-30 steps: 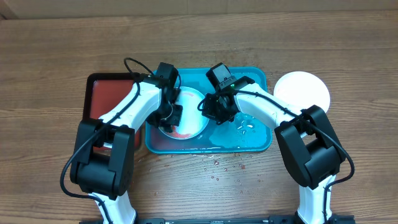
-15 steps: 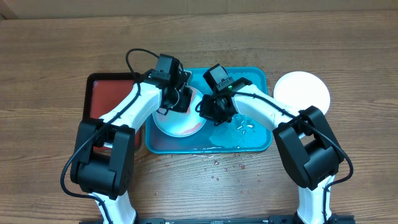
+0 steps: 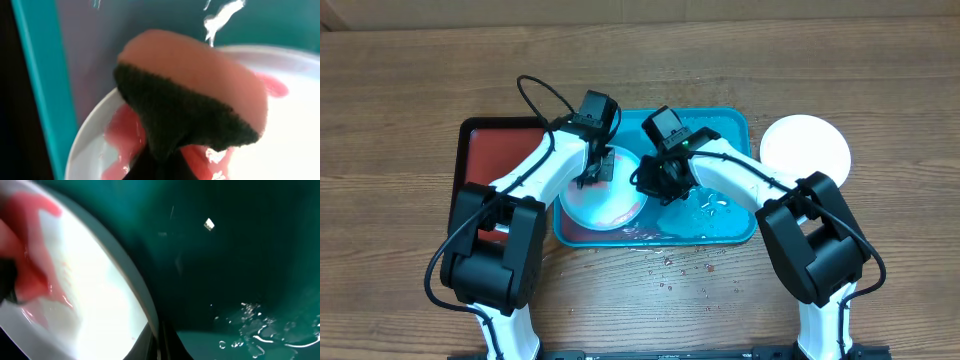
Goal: Clean dirty plates on tray and stack at the side
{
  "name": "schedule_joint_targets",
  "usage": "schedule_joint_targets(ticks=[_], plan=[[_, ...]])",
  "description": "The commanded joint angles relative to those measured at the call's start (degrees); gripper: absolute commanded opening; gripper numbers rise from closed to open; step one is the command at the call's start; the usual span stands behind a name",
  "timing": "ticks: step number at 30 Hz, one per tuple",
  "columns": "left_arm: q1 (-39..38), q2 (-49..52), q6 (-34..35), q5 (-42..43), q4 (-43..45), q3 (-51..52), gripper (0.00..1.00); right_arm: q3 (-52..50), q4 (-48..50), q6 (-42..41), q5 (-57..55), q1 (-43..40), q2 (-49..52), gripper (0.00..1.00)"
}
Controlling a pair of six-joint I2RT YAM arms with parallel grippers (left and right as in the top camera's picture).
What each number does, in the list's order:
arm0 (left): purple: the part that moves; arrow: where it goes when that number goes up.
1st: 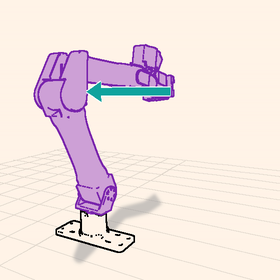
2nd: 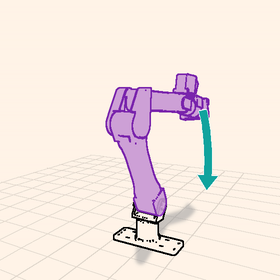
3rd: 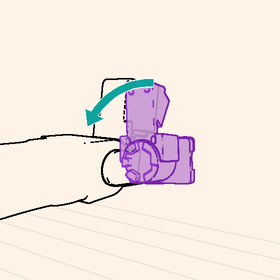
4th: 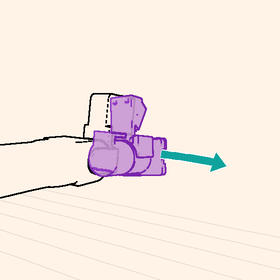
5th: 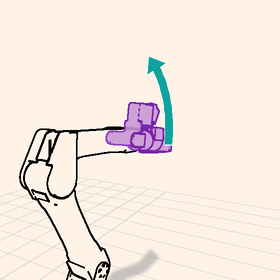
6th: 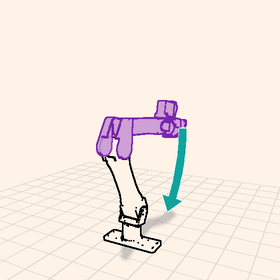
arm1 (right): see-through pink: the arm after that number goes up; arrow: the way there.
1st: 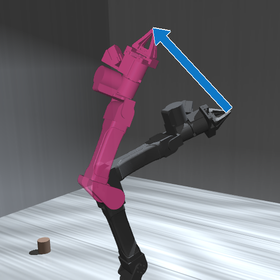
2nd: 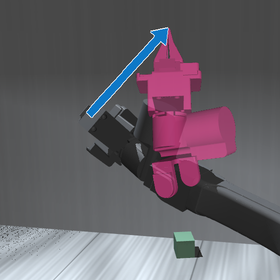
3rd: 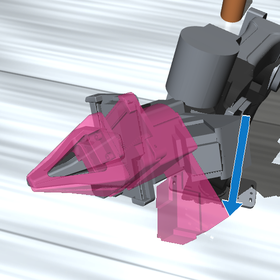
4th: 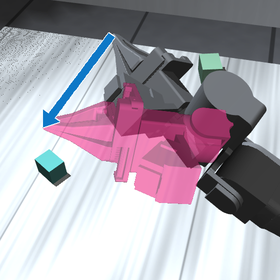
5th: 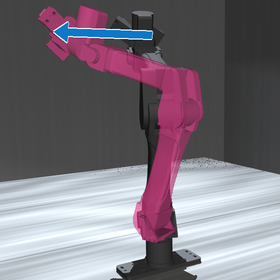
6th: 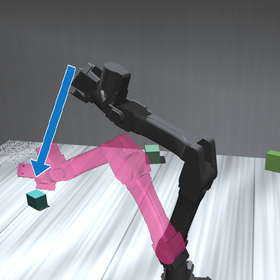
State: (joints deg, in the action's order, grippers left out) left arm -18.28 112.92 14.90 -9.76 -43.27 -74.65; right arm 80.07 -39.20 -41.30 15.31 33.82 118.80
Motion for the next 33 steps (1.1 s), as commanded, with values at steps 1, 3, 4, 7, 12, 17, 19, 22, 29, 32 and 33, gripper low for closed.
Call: schedule_joint_targets(ticks=[1, 3, 4, 7, 12, 17, 19, 22, 29, 32, 33], plan=[[1.0, 2.6, -0.8, 1.7, -6.1, 1.9, 0.04, -1.0, 0.0, -0.7, -1.3, -0.7, 0.9, 0.04], [1.0, 2.6, -7.8, 8.8, -8.7, 1.9, 0.04, -1.0, 0.1, -0.7, -1.3, -0.7, 0.9, 0.04], [1.0, 2.6, -12.3, 13.6, -10.0, 1.8, 0.04, -1.0, 0.1, -0.7, -1.3, -0.7, 0.9, 0.04], [1.0, 2.6, -23.8, 26.5, -13.2, 1.8, 0.04, -1.0, 0.1, -0.7, -1.3, -0.7, 0.9, 0.04], [1.0, 2.6, -32.0, 35.3, -14.2, 1.8, 0.04, -1.0, 0.1, -0.7, -1.3, -0.7, 0.9, 0.04], [1.0, 2.6, -31.3, 34.8, -6.9, 1.8, 0.04, -1.0, 0.1, -0.7, -1.3, -0.7, 0.9, 0.04], [1.0, 2.6, -28.9, 33.0, -2.7, 1.8, 0.04, -1.0, 0.1, -0.7, -1.3, -0.7, 0.9, 0.04], [1.0, 2.6, -23.6, 25.9, 3.8, 1.8, 0.04, -1.0, 0.1, -0.7, -1.3, -0.7, 0.9, 0.04], [1.2, 2.6, -14.6, 5.8, 13.4, -0.7, 0.04, -1.0, 0.1, -0.5, -1.3, -0.7, 0.9, 0.04], [2.0, 2.6, -12.6, 3.1, 8.5, -6.2, 0.04, -1.0, 0.1, -0.5, -1.3, -0.7, 0.9, 0.04], [2.4, 2.6, -12.0, 3.2, 6.3, -8.3, 0.04, -1.0, 0.1, -0.5, -1.3, -0.7, 0.9, 0.04]])
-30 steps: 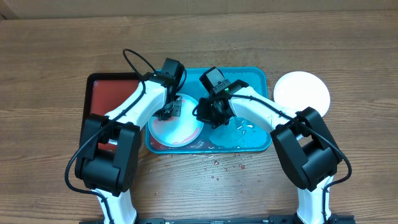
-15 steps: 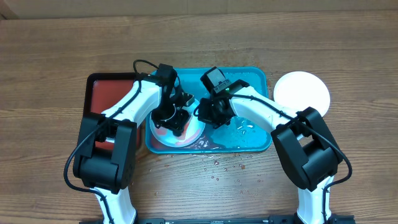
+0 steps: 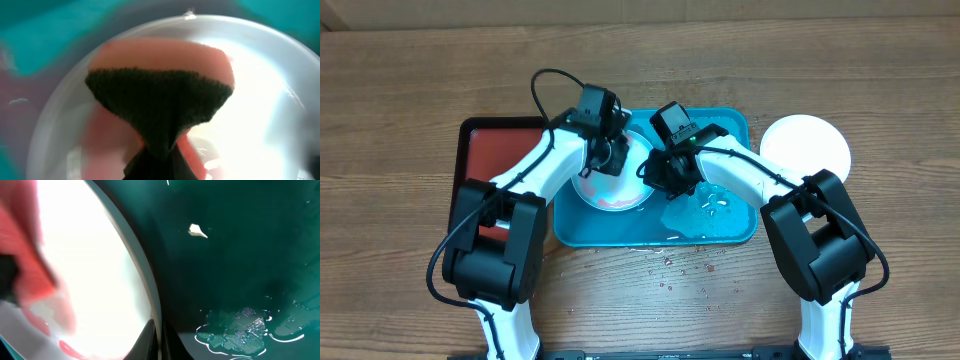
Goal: Clean dirty plates on tray and stack at the side
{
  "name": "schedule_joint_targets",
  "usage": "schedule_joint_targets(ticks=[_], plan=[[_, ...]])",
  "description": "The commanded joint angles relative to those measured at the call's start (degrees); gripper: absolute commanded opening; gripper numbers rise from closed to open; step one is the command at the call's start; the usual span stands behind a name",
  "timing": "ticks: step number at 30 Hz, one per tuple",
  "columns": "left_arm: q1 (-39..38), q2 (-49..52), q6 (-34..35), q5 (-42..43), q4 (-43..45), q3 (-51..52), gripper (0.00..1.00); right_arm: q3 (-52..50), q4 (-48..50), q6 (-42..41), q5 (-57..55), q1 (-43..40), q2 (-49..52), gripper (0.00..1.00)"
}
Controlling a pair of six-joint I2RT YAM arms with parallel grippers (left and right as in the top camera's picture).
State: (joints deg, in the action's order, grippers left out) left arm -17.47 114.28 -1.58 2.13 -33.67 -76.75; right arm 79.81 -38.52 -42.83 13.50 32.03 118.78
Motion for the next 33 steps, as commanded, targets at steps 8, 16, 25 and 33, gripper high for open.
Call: schedule_joint_targets(ticks=[8, 16, 25, 33], plan=[[3.6, 1.2, 12.5, 3.0, -28.4, -23.7, 0.04, -0.7, 1.1, 2.4, 0.4, 1.1, 0.9, 0.04], [2.8, 1.5, 12.5, 5.8, -40.3, -25.1, 0.04, -0.7, 4.9, 2.4, -2.6, 1.0, 0.9, 0.13], [2.9, 1.5, 12.5, 5.8, -38.3, -24.9, 0.04, -0.7, 3.3, 2.4, -1.8, 1.0, 0.9, 0.04], [2.9, 1.5, 12.5, 5.8, -38.0, -24.9, 0.04, -0.6, 0.7, 5.4, 1.1, -0.7, -1.9, 0.04]])
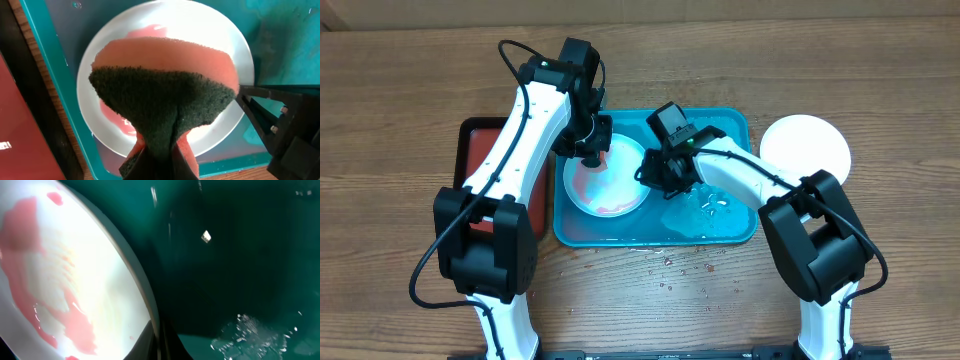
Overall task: Clean dirty plates on tray and stack at the side
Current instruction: 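Lift the sponge away left and tilt the plate up with the right gripper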
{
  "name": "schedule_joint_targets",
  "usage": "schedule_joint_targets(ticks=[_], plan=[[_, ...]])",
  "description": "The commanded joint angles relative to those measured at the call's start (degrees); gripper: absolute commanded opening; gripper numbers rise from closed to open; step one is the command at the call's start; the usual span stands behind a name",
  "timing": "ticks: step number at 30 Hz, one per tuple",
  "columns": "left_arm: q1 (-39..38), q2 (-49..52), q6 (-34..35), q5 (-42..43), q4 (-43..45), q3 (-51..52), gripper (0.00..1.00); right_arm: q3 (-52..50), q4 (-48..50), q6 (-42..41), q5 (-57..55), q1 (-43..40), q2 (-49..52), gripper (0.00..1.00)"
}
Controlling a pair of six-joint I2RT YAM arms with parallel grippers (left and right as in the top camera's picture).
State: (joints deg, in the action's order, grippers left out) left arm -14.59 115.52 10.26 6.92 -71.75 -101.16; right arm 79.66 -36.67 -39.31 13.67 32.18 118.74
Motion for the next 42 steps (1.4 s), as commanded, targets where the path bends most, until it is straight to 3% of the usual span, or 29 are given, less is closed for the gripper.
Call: schedule_joint_targets(ticks=[1, 7, 20, 31, 42], plan=[[0.0, 0.2, 0.7, 1.0, 0.0, -0.5, 0.04, -0.4, -1.7, 2.3, 0.5, -1.0, -2.7, 0.04], [0.0, 0.2, 0.7, 1.0, 0.3, -0.5, 0.04, -0.4, -6.5, 2.3, -8.9, -1.1, -9.8, 0.04], [-0.1, 0.2, 0.7, 1.0, 0.3, -0.5, 0.04, -0.4, -19.2, 3.7, -42.1, 3.0, -20.2, 0.04], [-0.1, 0.2, 0.7, 1.0, 0.5, -0.5, 0.04, -0.4, -21.2, 3.8, -66.0, 10.0, -26.2, 0.04], [-0.1, 0.2, 0.7, 1.0, 1.2, -0.5, 0.04, -0.4, -21.3, 3.8, -101.7, 21.3, -27.5, 0.04]])
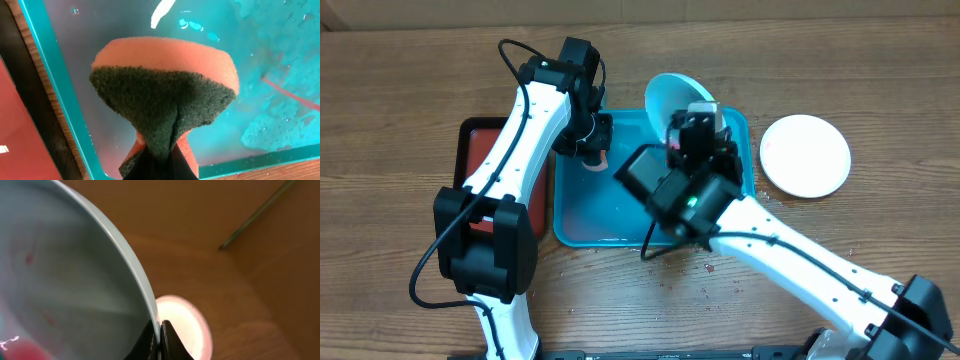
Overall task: Clean dirty plates on tray and stack at the side
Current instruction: 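Lift the sponge away left and tilt the plate up with the right gripper, then carry the light-blue plate right toward the white plate stack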
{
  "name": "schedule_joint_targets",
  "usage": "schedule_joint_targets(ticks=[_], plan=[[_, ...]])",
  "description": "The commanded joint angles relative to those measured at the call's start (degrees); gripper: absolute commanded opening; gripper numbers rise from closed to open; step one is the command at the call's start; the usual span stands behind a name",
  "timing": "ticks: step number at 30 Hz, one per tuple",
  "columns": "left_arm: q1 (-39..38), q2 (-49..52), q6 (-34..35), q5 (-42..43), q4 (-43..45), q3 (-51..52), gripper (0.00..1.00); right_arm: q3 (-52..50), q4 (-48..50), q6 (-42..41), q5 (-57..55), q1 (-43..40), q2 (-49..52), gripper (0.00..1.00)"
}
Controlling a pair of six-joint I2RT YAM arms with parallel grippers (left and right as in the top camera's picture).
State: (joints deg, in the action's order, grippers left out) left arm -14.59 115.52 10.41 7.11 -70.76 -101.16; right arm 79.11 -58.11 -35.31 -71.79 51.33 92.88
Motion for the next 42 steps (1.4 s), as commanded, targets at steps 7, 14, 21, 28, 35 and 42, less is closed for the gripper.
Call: schedule_joint_targets(ticks=[7, 14, 21, 28, 35, 42], plan=[[-0.1, 0.2, 0.5, 0.8, 0.5, -0.5, 0.04, 0.1, 0.7, 1.1, -18.3, 4.9, -1.6, 0.04], [-0.1, 0.2, 0.5, 0.8, 0.5, -0.5, 0.04, 0.1, 0.7, 1.1, -18.3, 4.9, -1.6, 0.04], [-0.1, 0.2, 0.5, 0.8, 0.5, -0.5, 0.04, 0.1, 0.7, 0.4, -17.2, 4.6, -1.6, 0.04], [-0.1, 0.2, 0.5, 0.9, 0.5, -0.5, 0.04, 0.1, 0.7, -0.9, -2.7, 0.0, -1.6, 0.04], [-0.1, 0.3, 0.5, 0.9, 0.5, -0.5, 0.04, -0.3, 0.7, -0.9, 20.7, -10.6, -1.2, 0.04], [-0.1, 0.2, 0.5, 0.9, 0.5, -0.5, 0.04, -2.5, 0.5, 0.7, 49.7, -22.5, 0.3, 0.04]])
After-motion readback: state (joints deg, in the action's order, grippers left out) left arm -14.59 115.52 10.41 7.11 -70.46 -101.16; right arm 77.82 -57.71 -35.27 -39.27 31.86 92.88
